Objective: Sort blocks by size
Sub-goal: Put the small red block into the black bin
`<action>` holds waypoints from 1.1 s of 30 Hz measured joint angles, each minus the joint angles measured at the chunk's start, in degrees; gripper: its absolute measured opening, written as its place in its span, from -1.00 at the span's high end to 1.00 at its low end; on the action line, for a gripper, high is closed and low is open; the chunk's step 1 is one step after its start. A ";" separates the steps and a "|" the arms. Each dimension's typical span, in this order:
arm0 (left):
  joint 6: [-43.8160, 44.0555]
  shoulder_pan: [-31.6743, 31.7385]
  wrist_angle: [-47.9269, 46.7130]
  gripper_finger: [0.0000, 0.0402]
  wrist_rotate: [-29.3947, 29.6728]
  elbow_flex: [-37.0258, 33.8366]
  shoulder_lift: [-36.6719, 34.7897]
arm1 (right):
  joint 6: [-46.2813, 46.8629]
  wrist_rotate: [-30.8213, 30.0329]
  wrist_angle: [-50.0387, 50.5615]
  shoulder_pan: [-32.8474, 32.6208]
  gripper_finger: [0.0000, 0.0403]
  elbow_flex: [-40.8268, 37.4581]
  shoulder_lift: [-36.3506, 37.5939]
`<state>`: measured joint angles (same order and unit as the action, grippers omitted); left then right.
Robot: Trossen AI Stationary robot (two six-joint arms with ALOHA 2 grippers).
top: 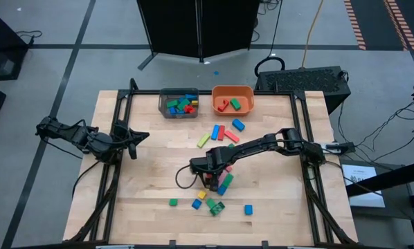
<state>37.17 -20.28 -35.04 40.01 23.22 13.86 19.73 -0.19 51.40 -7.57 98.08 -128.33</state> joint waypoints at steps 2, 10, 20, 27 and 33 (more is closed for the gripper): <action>0.00 -0.01 -0.01 1.00 0.02 0.00 -0.01 | 1.90 -0.12 -0.05 0.00 -0.49 0.00 0.00; -0.04 0.01 -0.05 1.00 0.39 0.00 -0.01 | 5.84 -0.17 -0.08 0.02 -0.48 0.00 0.00; -0.48 0.01 -0.22 1.00 0.48 0.00 -0.01 | 5.33 -0.75 0.85 0.07 0.34 0.00 -0.02; -0.55 -0.01 -0.22 1.00 0.50 0.00 0.01 | 3.34 -0.98 0.63 0.44 0.43 0.00 0.16; -0.52 -0.02 -0.22 1.00 0.50 0.02 -0.01 | 0.97 -1.92 1.19 1.55 0.43 2.13 1.80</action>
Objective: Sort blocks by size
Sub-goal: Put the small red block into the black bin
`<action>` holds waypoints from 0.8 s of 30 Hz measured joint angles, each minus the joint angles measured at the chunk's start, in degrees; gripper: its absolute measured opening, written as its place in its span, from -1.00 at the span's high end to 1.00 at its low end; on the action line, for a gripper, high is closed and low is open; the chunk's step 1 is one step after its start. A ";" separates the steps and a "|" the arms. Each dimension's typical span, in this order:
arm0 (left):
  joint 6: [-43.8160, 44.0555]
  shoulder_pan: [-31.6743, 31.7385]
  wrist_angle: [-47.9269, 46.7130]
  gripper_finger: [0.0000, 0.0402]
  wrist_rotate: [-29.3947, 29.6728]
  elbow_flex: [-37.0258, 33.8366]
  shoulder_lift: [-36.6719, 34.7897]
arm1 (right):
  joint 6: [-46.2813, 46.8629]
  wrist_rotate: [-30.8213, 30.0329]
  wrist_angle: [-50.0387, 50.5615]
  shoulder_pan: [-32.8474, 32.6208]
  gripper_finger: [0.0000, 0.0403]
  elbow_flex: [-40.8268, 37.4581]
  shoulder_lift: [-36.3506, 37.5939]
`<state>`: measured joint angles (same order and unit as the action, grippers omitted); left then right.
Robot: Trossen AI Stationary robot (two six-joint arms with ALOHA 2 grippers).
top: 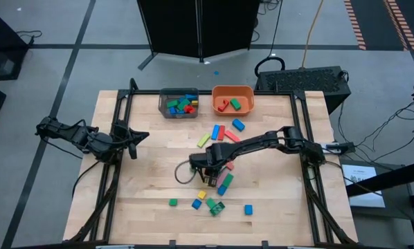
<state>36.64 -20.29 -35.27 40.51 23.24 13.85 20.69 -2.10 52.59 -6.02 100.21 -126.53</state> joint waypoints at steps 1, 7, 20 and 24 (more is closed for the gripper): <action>0.00 0.02 -0.02 1.00 0.00 0.00 0.02 | -0.70 -0.08 0.26 0.38 0.43 1.38 0.41; 0.09 0.00 -0.02 1.00 0.02 0.00 0.00 | -6.07 -1.04 2.12 3.76 0.43 12.32 2.15; 0.55 0.02 0.00 1.00 0.02 0.00 0.00 | -13.73 -11.33 -19.62 22.71 0.43 19.34 0.01; 0.55 0.00 0.06 1.00 0.66 0.00 0.00 | -9.45 -5.19 -25.05 27.53 0.43 19.33 -3.18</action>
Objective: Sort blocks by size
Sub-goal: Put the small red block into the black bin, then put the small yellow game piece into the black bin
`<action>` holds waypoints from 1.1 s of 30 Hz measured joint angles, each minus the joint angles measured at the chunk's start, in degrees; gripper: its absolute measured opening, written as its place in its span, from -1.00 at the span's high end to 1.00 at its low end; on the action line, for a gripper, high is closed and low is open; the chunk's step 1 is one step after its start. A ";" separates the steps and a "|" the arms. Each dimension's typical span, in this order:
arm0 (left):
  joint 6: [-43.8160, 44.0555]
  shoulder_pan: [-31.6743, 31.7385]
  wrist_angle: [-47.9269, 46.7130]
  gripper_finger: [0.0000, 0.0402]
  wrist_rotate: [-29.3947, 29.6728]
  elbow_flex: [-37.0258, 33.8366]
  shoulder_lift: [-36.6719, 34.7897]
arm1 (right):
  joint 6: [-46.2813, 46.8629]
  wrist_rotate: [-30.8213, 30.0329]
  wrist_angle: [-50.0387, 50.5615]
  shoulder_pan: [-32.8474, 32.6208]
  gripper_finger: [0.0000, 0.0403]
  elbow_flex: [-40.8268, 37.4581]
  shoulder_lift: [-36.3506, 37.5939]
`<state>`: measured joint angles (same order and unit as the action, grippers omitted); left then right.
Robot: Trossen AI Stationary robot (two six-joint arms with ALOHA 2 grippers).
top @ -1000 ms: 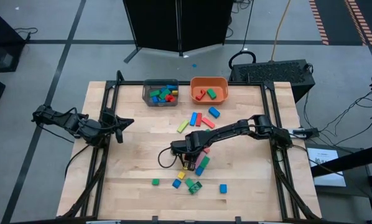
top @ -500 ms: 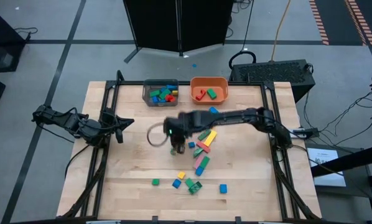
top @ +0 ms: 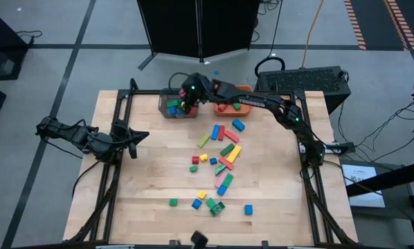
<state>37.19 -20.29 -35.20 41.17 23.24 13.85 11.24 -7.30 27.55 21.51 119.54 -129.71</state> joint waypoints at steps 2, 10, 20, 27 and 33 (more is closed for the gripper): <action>0.01 0.01 -0.04 1.00 0.42 0.00 0.01 | 2.79 3.28 -0.66 1.77 0.43 -0.01 -1.66; -0.04 0.02 -0.24 1.00 3.37 0.00 0.00 | 1.20 10.65 0.26 3.65 -0.19 -0.03 -4.77; -0.11 0.02 -0.43 1.00 4.28 0.00 0.02 | -2.06 23.12 5.01 2.27 -0.54 2.31 -2.57; -0.11 0.02 -1.40 1.00 4.23 0.00 0.02 | -15.58 32.07 28.84 -7.69 -0.41 4.35 -1.87; -0.09 0.02 -1.53 1.00 3.89 0.00 0.00 | -21.66 25.82 36.05 -15.28 -0.39 0.96 -1.93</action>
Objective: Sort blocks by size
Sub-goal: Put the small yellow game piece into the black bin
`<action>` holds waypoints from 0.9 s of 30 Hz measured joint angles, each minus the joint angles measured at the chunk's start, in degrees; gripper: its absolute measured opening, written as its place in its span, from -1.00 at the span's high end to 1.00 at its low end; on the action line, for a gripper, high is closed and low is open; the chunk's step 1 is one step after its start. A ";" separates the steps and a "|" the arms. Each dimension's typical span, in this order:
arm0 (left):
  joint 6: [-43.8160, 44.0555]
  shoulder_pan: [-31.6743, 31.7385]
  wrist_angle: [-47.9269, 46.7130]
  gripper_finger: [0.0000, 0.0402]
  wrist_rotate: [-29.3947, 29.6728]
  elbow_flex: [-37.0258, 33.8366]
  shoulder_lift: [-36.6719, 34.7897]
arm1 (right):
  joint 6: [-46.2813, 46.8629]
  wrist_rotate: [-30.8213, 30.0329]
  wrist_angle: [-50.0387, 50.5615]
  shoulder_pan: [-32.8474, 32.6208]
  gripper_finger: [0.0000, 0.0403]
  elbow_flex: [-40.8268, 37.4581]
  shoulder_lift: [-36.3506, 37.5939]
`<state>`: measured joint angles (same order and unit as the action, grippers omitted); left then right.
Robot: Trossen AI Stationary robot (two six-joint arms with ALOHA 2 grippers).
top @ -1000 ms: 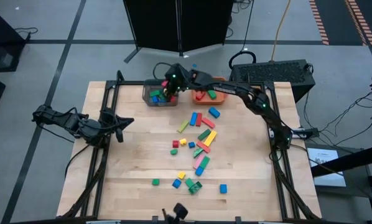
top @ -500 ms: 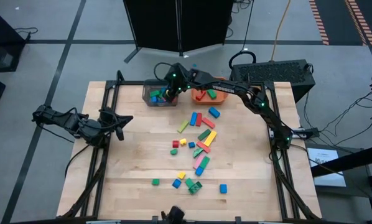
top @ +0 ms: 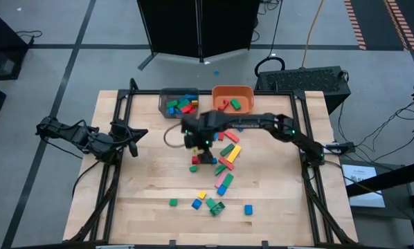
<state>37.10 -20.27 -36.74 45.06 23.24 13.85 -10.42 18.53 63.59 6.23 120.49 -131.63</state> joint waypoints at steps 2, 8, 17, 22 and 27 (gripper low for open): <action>-0.08 0.00 -0.10 1.00 -0.02 0.00 0.02 | -0.63 -3.11 -1.12 -1.45 -0.39 -0.97 0.02; -0.11 0.00 -0.36 1.00 -0.27 0.00 0.01 | 0.23 -7.94 -7.22 -3.00 -0.39 -5.99 0.07; -0.07 0.00 -0.34 1.00 -1.33 0.00 0.02 | 3.14 -9.87 -12.02 -2.23 -0.34 -15.73 0.04; -0.10 0.00 -0.33 1.00 -1.34 0.00 0.01 | 4.04 -11.59 -15.31 -2.15 -0.05 -17.35 0.09; -0.13 0.00 -0.32 1.00 -1.33 0.00 0.02 | 3.74 -11.65 -17.61 -2.07 0.35 -17.42 0.09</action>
<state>36.97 -20.27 -37.06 43.72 23.24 13.87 -6.68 6.87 45.98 4.16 103.07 -131.55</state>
